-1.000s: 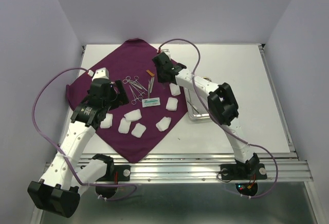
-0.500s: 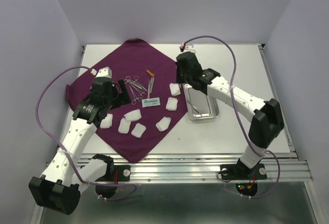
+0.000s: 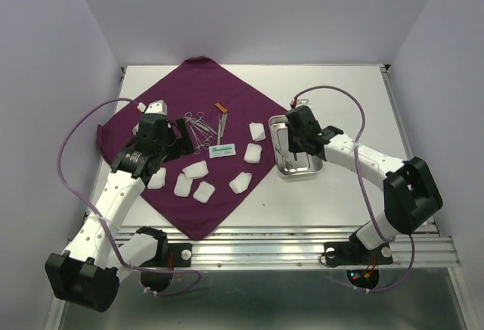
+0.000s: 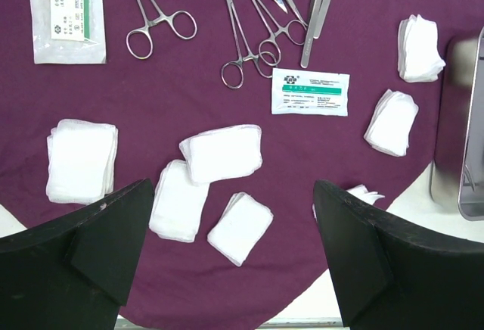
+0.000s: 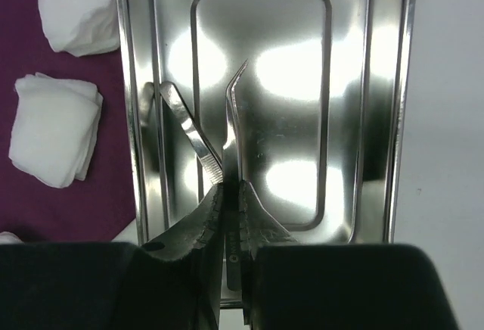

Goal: Prepare the surgical pack
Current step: Place the medical item in the container.

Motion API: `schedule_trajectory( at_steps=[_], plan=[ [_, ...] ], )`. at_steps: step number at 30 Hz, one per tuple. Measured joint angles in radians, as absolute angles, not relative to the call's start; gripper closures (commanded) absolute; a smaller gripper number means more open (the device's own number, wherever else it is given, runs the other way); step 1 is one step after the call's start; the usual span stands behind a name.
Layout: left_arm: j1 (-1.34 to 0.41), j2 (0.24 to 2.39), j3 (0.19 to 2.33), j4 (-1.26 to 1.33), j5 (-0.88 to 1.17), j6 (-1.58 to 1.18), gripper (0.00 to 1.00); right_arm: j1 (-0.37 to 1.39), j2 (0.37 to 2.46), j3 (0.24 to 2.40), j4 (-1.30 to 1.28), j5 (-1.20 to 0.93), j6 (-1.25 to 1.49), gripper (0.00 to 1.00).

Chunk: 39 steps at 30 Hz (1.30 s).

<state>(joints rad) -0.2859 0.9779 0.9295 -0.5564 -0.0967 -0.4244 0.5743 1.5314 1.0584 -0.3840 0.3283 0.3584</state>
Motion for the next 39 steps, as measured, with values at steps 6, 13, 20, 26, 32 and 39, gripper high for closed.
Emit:
schedule_trajectory(
  at_steps=[6,13,20,26,32,39],
  plan=[
    [-0.286,0.978,0.929,-0.553,-0.093,-0.425,0.01,0.577,1.595,1.032,-0.358,0.287,0.311,0.87],
    [-0.286,0.978,0.927,-0.549,-0.087,-0.428,0.01,0.577,1.628,1.017,-0.320,0.215,0.272,0.75],
    [-0.286,0.978,0.925,-0.546,-0.086,-0.430,0.01,0.577,1.652,1.017,-0.294,0.168,0.243,0.63],
    [-0.286,0.978,0.925,-0.543,-0.086,-0.433,0.01,0.577,1.702,1.018,-0.278,0.155,0.231,0.55],
    [-0.286,0.978,0.925,-0.543,-0.086,-0.436,0.01,0.577,1.731,1.031,-0.276,0.153,0.228,0.55],
    [-0.286,0.978,0.925,-0.543,-0.086,-0.436,0.01,0.577,1.746,1.049,-0.276,0.151,0.240,0.58]
  ],
)
